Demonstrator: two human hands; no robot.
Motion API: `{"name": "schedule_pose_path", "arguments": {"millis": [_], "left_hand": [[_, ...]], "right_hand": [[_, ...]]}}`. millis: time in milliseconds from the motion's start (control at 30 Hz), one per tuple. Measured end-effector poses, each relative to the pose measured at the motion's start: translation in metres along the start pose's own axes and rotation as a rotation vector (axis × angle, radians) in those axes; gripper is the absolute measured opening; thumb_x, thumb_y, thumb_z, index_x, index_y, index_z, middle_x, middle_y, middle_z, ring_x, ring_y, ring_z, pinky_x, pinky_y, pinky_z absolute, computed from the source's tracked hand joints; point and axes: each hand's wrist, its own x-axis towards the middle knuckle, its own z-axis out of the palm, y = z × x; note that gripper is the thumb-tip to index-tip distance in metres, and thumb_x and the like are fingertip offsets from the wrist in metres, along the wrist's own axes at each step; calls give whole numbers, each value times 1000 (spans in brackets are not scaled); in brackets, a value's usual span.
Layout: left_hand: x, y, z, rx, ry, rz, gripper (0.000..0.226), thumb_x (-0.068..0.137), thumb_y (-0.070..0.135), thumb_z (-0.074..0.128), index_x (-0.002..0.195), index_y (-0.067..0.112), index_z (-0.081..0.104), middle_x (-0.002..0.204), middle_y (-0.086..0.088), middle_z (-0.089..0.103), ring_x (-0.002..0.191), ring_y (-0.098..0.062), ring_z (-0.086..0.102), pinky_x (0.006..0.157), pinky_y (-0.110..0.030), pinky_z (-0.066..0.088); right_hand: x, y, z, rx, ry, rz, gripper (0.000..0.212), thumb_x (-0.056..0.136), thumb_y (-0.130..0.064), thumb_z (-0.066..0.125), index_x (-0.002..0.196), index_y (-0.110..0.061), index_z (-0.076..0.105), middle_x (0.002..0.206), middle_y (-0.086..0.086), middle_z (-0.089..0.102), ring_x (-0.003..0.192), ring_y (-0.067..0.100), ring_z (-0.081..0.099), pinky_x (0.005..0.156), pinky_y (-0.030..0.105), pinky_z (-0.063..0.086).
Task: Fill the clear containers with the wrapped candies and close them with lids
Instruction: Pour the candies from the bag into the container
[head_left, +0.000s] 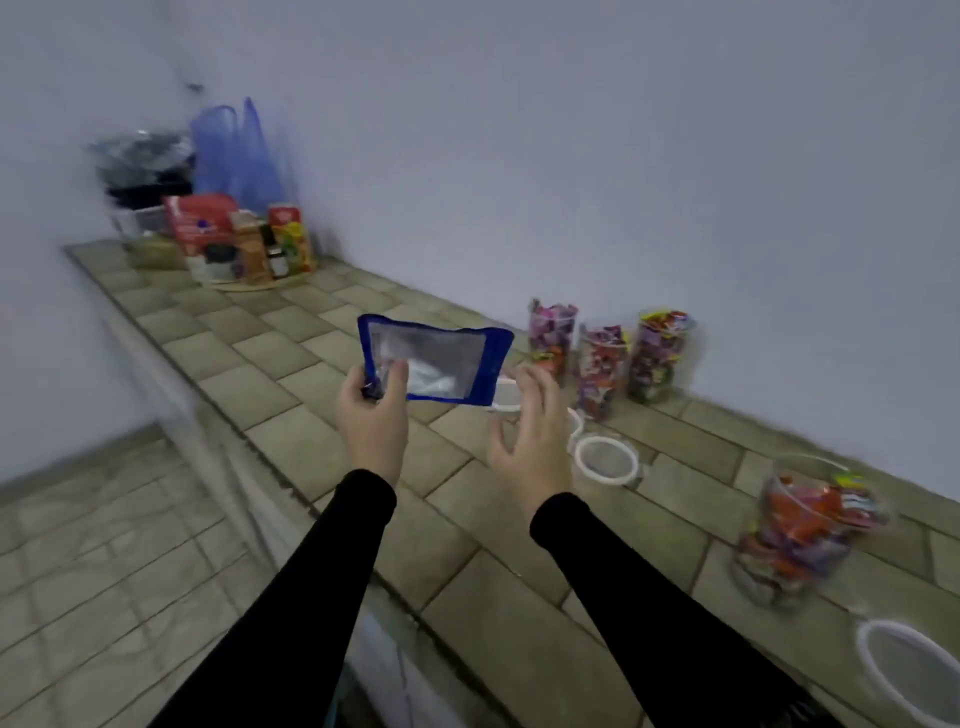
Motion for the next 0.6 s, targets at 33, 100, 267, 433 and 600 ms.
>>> {"name": "schedule_pose_path", "arguments": {"millis": [33,100,267,433,600], "left_hand": [[7,-8,-30,50,81,-9,22,91,21,63,79,6,54,68,-2,43,58,-7,40,55,-17,34],[17,-24,-87,120,206,-35,22,92,19,59,73,13,50,71,-3,42,58,-8,39,58,-21,33],[17,-63,-203,300,474,-130,18,92,16,54,74,18,54,82,-8,48,56,0,45,56,-14,38],[8,-112,-278,464,614,-231,14,91,18,54,87,7,61,87,-14,53,68,-17,49,65,-31,41],[-13,-162,-292,586,565,-413,10,88,20,54,85,15,61,87,-14,62,81,-31,60,72,-39,50]], "right_hand": [[-5,-11,29,-35,-156,0,48,85,-27,53,131,-14,48,139,7,40,132,26,37,107,43,36],[-18,-35,79,-110,-477,-1,49,90,-31,52,137,-17,44,145,6,36,136,25,32,110,42,30],[-47,-72,171,-313,-898,-91,59,97,-43,39,149,-16,27,158,6,16,145,25,15,115,53,15],[-66,-84,214,-446,-957,-102,57,99,-33,31,152,-17,16,161,7,7,147,32,1,111,64,7],[-70,-83,220,-477,-918,-118,59,98,-35,28,153,-18,13,161,6,8,147,32,4,111,64,10]]}}
